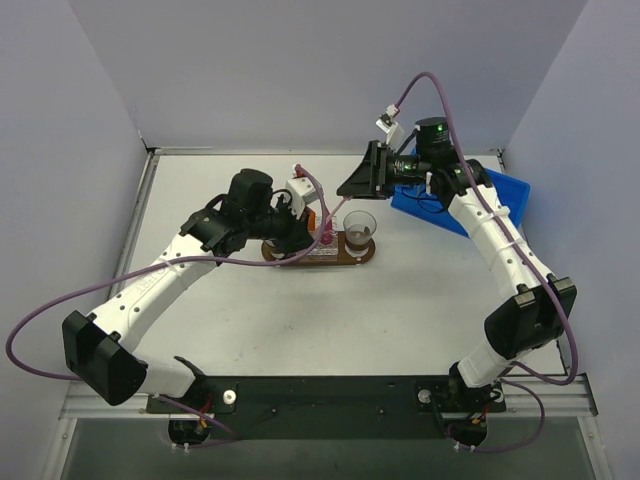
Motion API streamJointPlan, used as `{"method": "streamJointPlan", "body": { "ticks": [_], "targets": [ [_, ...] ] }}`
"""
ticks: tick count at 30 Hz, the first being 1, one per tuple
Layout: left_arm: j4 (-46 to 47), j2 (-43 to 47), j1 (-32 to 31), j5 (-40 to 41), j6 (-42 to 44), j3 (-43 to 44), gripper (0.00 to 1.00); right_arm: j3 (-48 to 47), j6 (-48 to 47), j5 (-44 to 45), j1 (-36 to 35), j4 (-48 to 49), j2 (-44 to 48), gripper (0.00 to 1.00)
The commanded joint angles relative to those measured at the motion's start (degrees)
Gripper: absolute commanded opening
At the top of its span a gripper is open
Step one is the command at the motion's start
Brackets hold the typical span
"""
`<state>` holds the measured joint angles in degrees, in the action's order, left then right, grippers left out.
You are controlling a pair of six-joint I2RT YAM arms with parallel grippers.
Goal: Prepare toiletry sets of a toothbrush and toothpaste on the tray
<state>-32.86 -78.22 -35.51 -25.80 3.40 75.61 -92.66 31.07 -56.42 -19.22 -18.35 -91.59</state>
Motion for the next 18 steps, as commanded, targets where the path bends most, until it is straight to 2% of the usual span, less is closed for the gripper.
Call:
{"method": "streamJointPlan", "body": {
  "ticks": [1, 5, 8, 12, 13, 14, 18],
  "targets": [
    [2.2, 1.9, -0.2, -0.5, -0.6, 0.2, 0.00, 0.4, -0.8, -2.1, -1.3, 0.4, 0.9, 0.27],
    [2.3, 2.2, -0.2, -0.4, -0.7, -0.2, 0.00, 0.7, -1.2, -1.1, -1.4, 0.5, 1.4, 0.09],
    [2.4, 2.3, -0.2, -0.3, -0.8, -0.2, 0.00, 1.0, -1.4, -0.4, -1.4, 0.5, 1.9, 0.01],
    [1.9, 2.4, -0.2, 3.5, -3.0, 0.6, 0.02, 1.9, -2.0, 1.4, -1.4, 0.4, 3.3, 0.00],
    [1.8, 2.4, -0.2, 4.3, -3.1, 1.0, 0.09, 2.0, -2.2, 2.9, -1.6, 0.4, 3.7, 0.00],
    [1.9, 2.5, -0.2, 5.1, -3.1, 1.1, 0.28, 2.5, -2.5, 3.9, -1.5, 0.5, 4.8, 0.00],
    [1.8, 2.9, 0.0, 9.9, -7.1, 0.8, 0.61, 5.2, -4.9, 12.1, -2.1, 0.4, 9.1, 0.00]
  ]
}}
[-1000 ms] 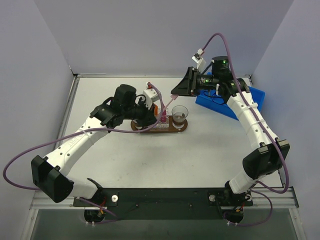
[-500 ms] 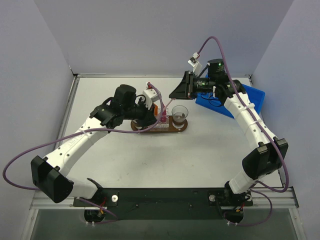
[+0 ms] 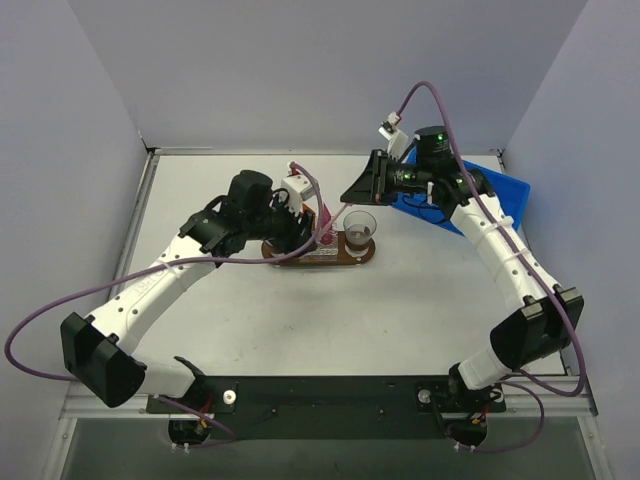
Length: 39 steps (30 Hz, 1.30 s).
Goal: Prepare toiletry sets of a toothbrush and toothpaste on the tray
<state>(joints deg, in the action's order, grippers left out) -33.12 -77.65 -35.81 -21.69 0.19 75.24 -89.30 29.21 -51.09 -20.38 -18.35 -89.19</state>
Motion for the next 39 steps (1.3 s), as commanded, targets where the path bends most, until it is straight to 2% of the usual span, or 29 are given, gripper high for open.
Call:
{"method": "streamJointPlan", "body": {
  "ticks": [1, 3, 8, 11, 12, 16, 26, 30, 39],
  "targets": [
    [1.9, 2.3, 0.4, 6.2, -4.2, 1.0, 0.63, 3.6, -4.5, 8.5, -1.2, 0.5, 7.7, 0.00],
    [1.9, 2.8, 0.6, 6.8, -5.1, 0.9, 0.68, 5.2, -6.3, 15.6, -2.4, 0.1, 10.8, 0.00],
    [3.9, 4.6, 2.1, 8.5, -8.6, 0.3, 0.70, 10.1, -12.3, 30.5, -8.6, -0.5, 16.7, 0.00],
    [3.4, 4.3, 3.5, 11.5, -10.4, 0.4, 0.70, 14.4, -13.9, 36.8, -13.1, 3.0, 20.0, 0.00],
    [3.2, 4.2, 3.7, 12.2, -10.7, 0.7, 0.70, 15.5, -14.5, 41.9, -14.5, 5.1, 20.7, 0.00],
    [2.0, 4.2, 4.8, 15.0, -12.2, 1.4, 0.71, 18.9, -17.9, 52.7, -20.4, 8.9, 22.4, 0.00],
    [0.7, 4.7, 5.7, 17.8, -12.8, 1.7, 0.71, 22.5, -21.4, 60.3, -24.4, 17.5, 21.4, 0.00],
    [0.5, 4.3, 5.9, 18.1, -12.8, 1.7, 0.71, 22.1, -22.2, 59.7, -24.4, 19.8, 19.8, 0.00],
    [0.4, 2.9, 6.1, 18.1, -12.6, 1.9, 0.72, 19.6, -23.1, 56.9, -24.7, 18.6, 15.3, 0.00]
  ]
}}
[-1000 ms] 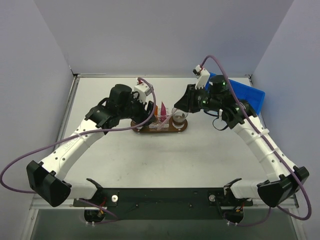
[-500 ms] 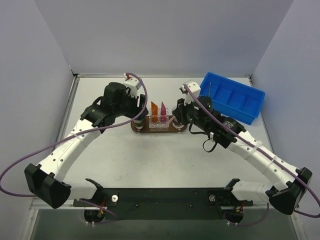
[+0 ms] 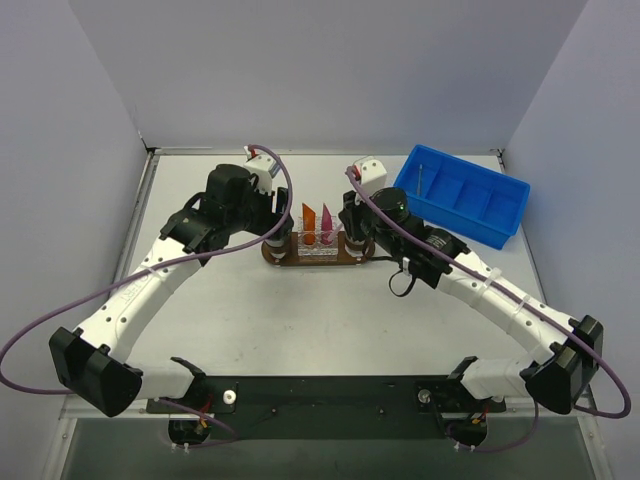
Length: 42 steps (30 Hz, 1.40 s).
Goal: Prepare toiletry sets of a toothbrush and toothpaste on the tray
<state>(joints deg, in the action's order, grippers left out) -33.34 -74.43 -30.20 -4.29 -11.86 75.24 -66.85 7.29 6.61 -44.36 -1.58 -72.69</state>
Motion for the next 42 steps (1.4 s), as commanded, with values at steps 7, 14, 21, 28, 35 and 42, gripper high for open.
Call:
{"method": "streamJointPlan", "body": {
  "ticks": [7, 14, 21, 28, 35, 42],
  "targets": [
    [0.7, -1.1, 0.7, 0.1, -0.6, 1.8, 0.72, -3.5, -2.6, -2.2, -0.8, 3.5, -3.9, 0.00],
    [0.7, -1.8, 0.7, -0.3, -0.5, 2.2, 0.72, -3.4, -3.2, -2.6, -0.8, 5.7, -5.7, 0.00],
    [0.8, -2.5, 0.7, -0.5, -0.2, 2.4, 0.71, -0.7, -2.8, -2.2, -0.8, 8.5, -6.8, 0.00],
    [0.8, -2.7, 0.7, -0.9, -0.2, 2.5, 0.71, 1.3, -3.8, -1.5, -0.9, 11.2, -8.1, 0.00],
    [0.8, -2.8, 0.8, -1.1, 0.0, 2.5, 0.72, 2.8, -4.1, -1.2, -1.0, 13.4, -9.8, 0.00],
    [0.7, -2.9, 0.8, -1.2, 0.2, 2.5, 0.72, 4.3, -4.5, -0.3, -1.0, 15.6, -11.2, 0.00]
  ]
}}
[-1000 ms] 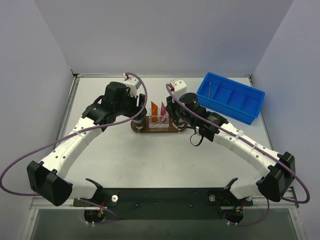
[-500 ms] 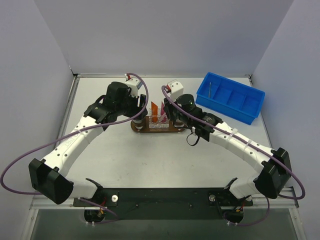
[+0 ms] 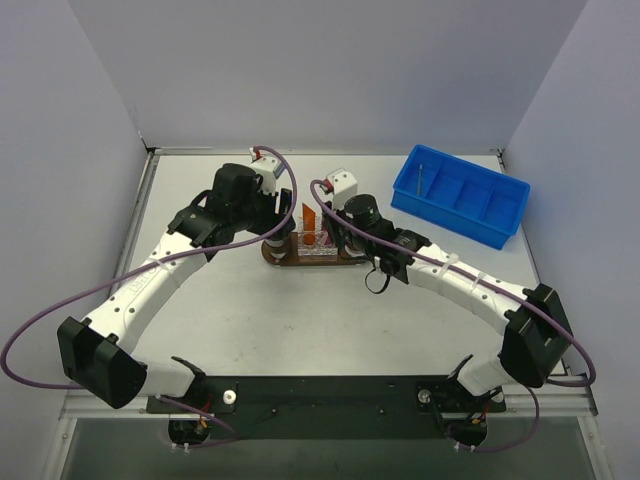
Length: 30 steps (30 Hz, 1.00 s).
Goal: Prepare toiletry sets of a toothbrush and toothpaste on the tray
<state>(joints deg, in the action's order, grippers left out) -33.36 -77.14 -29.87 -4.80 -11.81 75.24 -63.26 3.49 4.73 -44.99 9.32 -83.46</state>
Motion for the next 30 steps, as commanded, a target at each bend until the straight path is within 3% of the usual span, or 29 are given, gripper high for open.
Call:
{"method": "streamJointPlan", "body": {
  "ticks": [1, 24, 30],
  "targets": [
    [0.8, -0.1, 0.4, -0.7, 0.0, 2.5, 0.72, 0.8, -0.7, 1.7, -0.3, 4.9, -0.6, 0.00],
    [0.7, 0.3, 0.5, -0.3, 0.0, 2.0, 0.72, 3.9, -2.1, 4.9, -1.7, 6.0, -1.8, 0.00],
    [0.7, 0.2, 0.6, -0.2, -0.1, 1.9, 0.72, 3.2, -2.1, 5.8, -2.1, 4.2, -1.9, 0.08]
  ]
}}
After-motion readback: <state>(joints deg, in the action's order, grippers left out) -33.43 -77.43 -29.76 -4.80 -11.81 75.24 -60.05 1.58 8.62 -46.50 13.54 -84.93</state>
